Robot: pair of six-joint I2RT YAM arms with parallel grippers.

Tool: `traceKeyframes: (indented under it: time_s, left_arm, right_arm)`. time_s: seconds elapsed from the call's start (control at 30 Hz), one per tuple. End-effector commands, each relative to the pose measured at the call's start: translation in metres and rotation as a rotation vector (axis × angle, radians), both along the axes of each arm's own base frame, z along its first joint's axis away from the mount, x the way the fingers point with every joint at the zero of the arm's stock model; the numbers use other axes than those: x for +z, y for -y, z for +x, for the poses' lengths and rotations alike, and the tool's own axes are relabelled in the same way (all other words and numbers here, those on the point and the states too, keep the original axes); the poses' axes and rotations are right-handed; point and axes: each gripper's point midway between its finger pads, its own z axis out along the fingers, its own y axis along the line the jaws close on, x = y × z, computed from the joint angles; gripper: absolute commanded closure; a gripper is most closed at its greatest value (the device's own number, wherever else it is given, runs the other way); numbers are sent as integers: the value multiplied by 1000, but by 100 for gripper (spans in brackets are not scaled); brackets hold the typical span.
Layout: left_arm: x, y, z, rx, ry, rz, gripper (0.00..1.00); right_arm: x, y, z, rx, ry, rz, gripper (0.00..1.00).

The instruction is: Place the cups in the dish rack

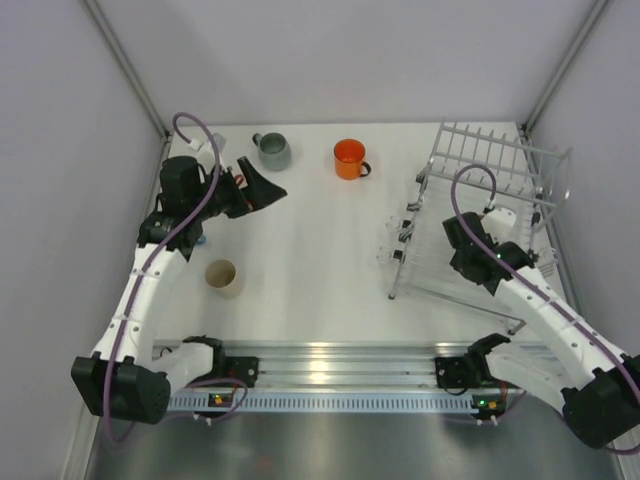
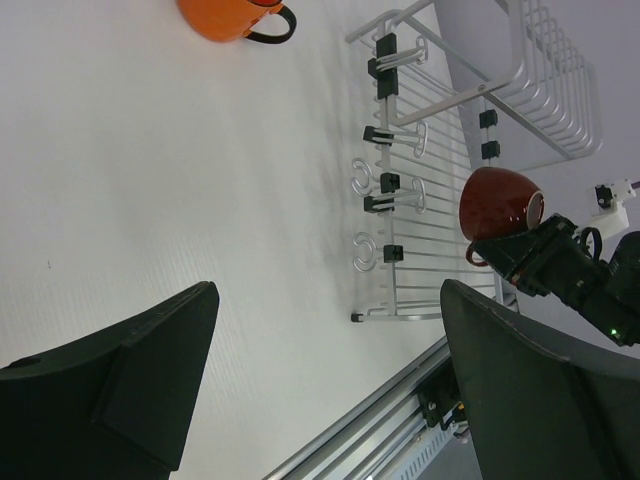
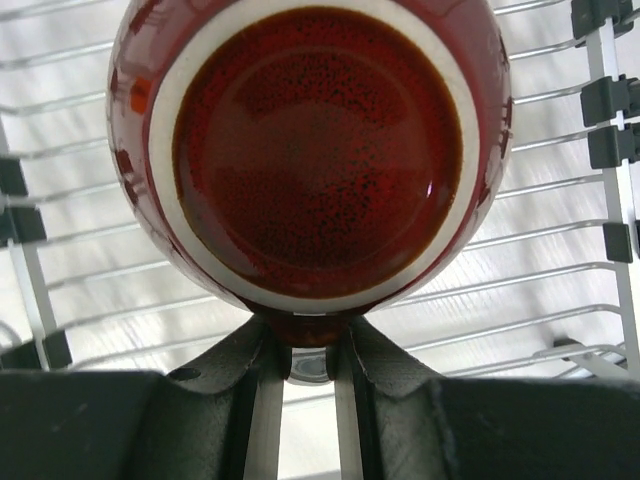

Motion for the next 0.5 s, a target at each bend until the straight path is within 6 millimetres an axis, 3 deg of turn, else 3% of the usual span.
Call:
traceKeyframes:
  time_s: [0.0, 0.2, 0.47]
  left_arm:
    - [20, 2, -7, -22, 67, -8, 2]
    - [33, -1, -11, -15, 94, 7, 2]
    - [41, -1, -15, -10, 113, -2, 2]
  right_arm:
    - [24, 9, 34, -89, 164, 51, 100]
    - [27, 25, 44, -166, 207, 31, 100]
    - [13, 50, 40, -264, 218, 8, 100]
